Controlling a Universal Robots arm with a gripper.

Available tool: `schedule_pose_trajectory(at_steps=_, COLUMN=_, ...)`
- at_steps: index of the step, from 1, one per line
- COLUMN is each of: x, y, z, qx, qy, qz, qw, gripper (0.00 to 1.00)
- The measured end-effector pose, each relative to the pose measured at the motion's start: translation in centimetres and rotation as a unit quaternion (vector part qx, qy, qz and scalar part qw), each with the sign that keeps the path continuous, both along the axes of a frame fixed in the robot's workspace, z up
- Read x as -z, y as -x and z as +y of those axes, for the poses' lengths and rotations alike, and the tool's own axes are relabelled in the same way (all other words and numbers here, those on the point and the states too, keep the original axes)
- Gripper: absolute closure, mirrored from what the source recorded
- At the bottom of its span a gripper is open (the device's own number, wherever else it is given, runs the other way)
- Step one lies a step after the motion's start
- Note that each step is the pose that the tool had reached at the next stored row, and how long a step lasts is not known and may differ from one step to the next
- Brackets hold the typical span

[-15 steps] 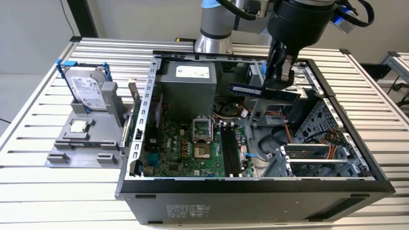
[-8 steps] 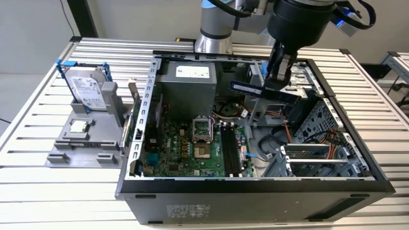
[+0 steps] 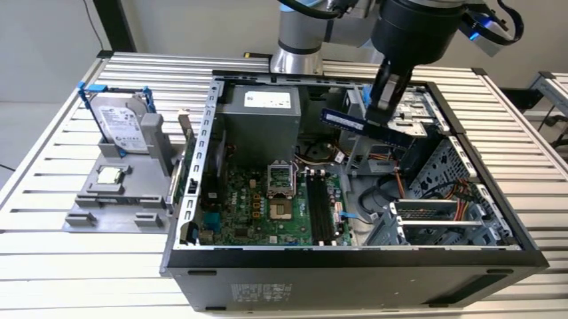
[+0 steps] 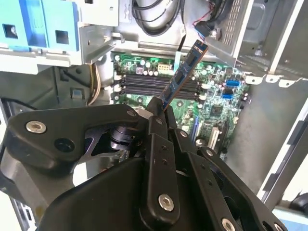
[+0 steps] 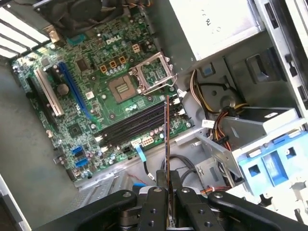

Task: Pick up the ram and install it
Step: 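Insert the ram into the slot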

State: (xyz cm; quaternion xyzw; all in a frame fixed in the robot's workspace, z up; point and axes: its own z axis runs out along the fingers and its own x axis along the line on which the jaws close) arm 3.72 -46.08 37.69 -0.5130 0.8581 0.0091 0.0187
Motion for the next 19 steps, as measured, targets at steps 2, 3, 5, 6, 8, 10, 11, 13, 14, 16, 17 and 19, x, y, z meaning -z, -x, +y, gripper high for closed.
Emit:
schedule_pose_trajectory(at_steps=2, x=0.0, y=0.0, z=0.0, qx=0.014, qy=-0.0002, qz=0.0007, qw=0.99991, gripper=1.0)
schedule_pose_trajectory(at_steps=3, x=0.0, y=0.01, z=0.0, qx=0.02, qy=-0.0002, qz=0.0012, qw=0.9998, gripper=1.0)
schedule_pose_trajectory(at_steps=5, x=0.0, y=0.01, z=0.0, qx=0.033, qy=-0.0006, qz=0.0021, qw=0.99946, gripper=1.0)
schedule_pose_trajectory(at_steps=6, x=0.0, y=0.01, z=0.01, qx=0.039, qy=-0.001, qz=0.0025, qw=0.99925, gripper=1.0)
schedule_pose_trajectory(at_steps=8, x=-0.01, y=0.02, z=0.0, qx=0.051, qy=-0.0022, qz=0.003, qw=0.99871, gripper=1.0)
schedule_pose_trajectory(at_steps=10, x=0.0, y=0.05, z=0.0, qx=0.062, qy=-0.0045, qz=0.0035, qw=0.99803, gripper=1.0)
schedule_pose_trajectory(at_steps=11, x=0.0, y=0.07, z=0.0, qx=0.067, qy=-0.0056, qz=0.0038, qw=0.99771, gripper=1.0)
schedule_pose_trajectory(at_steps=13, x=0.0, y=0.11, z=0.0, qx=0.078, qy=-0.0093, qz=0.0041, qw=0.99692, gripper=1.0)
schedule_pose_trajectory(at_steps=14, x=0.0, y=0.13, z=0.0, qx=0.083, qy=-0.0116, qz=0.0043, qw=0.99649, gripper=1.0)
schedule_pose_trajectory(at_steps=16, x=0.0, y=0.17, z=0.0, qx=0.093, qy=-0.0167, qz=0.0047, qw=0.99555, gripper=1.0)
schedule_pose_trajectory(at_steps=17, x=0.0, y=0.2, z=0.0, qx=0.097, qy=-0.0197, qz=0.0049, qw=0.99504, gripper=1.0)
schedule_pose_trajectory(at_steps=19, x=-0.01, y=0.23, z=0.0, qx=0.107, qy=-0.0246, qz=0.0052, qw=0.9939, gripper=1.0)
